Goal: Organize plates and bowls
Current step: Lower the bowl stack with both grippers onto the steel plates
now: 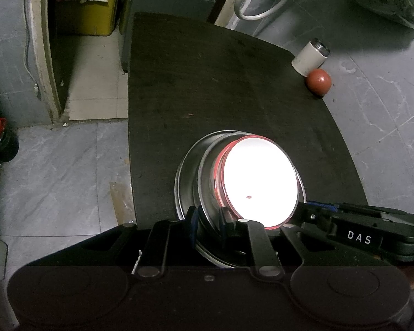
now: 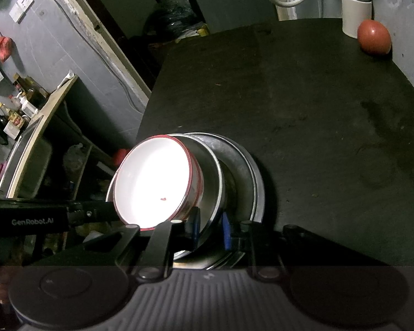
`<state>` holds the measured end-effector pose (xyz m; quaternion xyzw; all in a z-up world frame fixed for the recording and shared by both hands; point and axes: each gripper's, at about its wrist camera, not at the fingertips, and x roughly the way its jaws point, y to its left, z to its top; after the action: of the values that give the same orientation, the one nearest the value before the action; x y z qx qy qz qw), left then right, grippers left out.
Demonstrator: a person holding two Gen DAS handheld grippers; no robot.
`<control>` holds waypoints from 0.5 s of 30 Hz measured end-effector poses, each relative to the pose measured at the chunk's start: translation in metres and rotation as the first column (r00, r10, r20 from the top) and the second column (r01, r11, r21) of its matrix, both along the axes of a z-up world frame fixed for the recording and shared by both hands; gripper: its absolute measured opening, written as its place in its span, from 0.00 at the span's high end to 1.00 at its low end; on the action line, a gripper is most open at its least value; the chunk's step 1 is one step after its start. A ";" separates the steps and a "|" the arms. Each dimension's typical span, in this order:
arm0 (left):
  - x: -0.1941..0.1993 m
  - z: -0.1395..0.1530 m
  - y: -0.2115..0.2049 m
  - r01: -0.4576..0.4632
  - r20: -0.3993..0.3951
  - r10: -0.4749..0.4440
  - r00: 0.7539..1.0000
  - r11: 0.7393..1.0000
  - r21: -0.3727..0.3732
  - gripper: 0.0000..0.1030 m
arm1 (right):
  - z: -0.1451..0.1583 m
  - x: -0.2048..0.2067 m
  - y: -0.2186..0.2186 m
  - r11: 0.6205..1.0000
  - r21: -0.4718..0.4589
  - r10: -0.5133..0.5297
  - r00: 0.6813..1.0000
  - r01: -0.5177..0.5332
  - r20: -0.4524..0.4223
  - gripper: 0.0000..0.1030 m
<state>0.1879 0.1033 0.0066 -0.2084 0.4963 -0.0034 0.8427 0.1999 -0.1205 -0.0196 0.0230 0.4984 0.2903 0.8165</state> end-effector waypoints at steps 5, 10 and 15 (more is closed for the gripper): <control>-0.001 0.001 -0.001 -0.003 -0.002 0.003 1.000 1.000 0.005 0.81 | 0.001 -0.002 -0.001 1.000 0.002 0.004 1.000 -0.004 0.005 0.77; -0.002 0.002 -0.001 -0.010 -0.001 0.010 1.000 1.000 0.012 0.76 | 0.001 -0.003 -0.001 1.000 0.003 0.004 1.000 -0.004 0.012 0.77; -0.004 0.004 -0.001 -0.018 0.001 0.018 1.000 1.000 0.023 0.71 | 0.002 -0.004 -0.001 1.000 0.005 0.002 1.000 -0.003 0.019 0.77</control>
<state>0.1842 0.1025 0.0110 -0.2031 0.4942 0.0098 0.8452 0.1964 -0.1211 -0.0181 0.0216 0.4901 0.2927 0.8207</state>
